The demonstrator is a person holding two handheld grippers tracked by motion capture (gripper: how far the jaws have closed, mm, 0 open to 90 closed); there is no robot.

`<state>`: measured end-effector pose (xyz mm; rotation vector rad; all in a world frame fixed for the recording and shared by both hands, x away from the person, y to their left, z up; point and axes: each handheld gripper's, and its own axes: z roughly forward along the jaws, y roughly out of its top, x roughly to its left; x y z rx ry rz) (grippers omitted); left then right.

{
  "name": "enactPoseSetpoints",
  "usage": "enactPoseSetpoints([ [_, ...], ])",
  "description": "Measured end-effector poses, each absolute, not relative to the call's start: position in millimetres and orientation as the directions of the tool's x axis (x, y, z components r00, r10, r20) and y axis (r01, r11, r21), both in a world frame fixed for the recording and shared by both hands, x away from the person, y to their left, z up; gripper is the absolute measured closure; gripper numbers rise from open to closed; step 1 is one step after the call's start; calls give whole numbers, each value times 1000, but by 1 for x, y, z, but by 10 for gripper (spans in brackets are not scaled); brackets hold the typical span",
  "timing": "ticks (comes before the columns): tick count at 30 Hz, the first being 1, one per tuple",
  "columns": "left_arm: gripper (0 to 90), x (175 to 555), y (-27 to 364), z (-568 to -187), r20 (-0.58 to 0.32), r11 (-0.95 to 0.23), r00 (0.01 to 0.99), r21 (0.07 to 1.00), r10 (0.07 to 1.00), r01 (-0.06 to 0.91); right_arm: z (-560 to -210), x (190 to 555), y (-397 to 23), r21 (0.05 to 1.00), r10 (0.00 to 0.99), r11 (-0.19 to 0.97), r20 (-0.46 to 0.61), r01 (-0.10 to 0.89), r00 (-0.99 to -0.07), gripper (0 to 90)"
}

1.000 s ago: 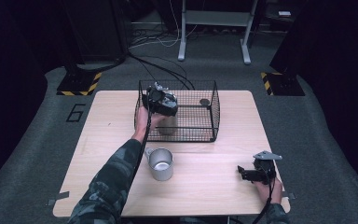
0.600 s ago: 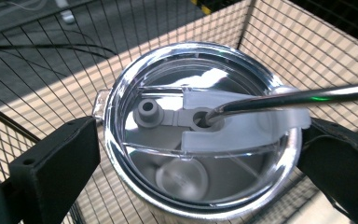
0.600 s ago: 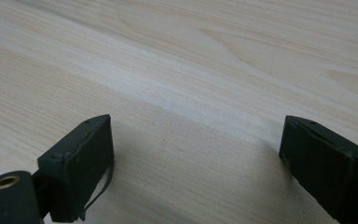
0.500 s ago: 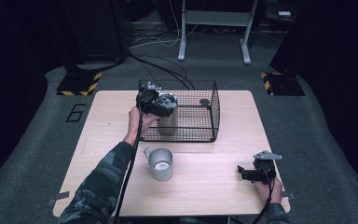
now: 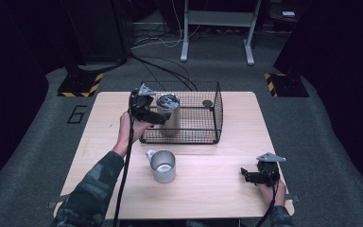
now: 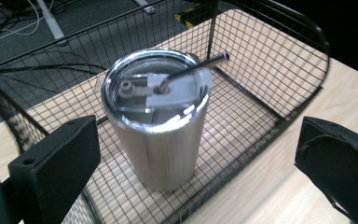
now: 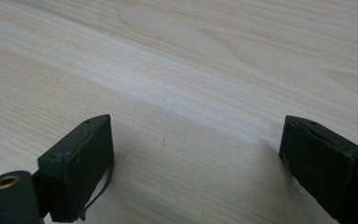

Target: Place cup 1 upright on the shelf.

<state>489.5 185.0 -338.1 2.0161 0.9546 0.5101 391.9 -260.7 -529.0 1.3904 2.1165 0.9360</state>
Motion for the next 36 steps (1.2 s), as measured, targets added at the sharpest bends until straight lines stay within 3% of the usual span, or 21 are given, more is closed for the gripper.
enactPoseSetpoints([
  [12,1,437,241,-356,47,-366,568,807,821,463,-529,392,-261,737,917,266,5,621,-398,94],
  [19,1,416,277,-402,10,-301,471,781,882,547,-529,392,-260,738,917,266,5,621,-399,94],
  [26,1,409,296,-461,72,-304,366,716,928,629,-529,391,-260,736,919,269,-4,621,-394,78],
  [29,0,412,300,-480,88,-316,356,685,930,656,-529,392,-260,722,923,265,1,639,-384,18],
  [36,0,417,303,-509,50,-284,335,656,941,699,-527,396,-262,698,921,282,-3,658,-391,0],
])
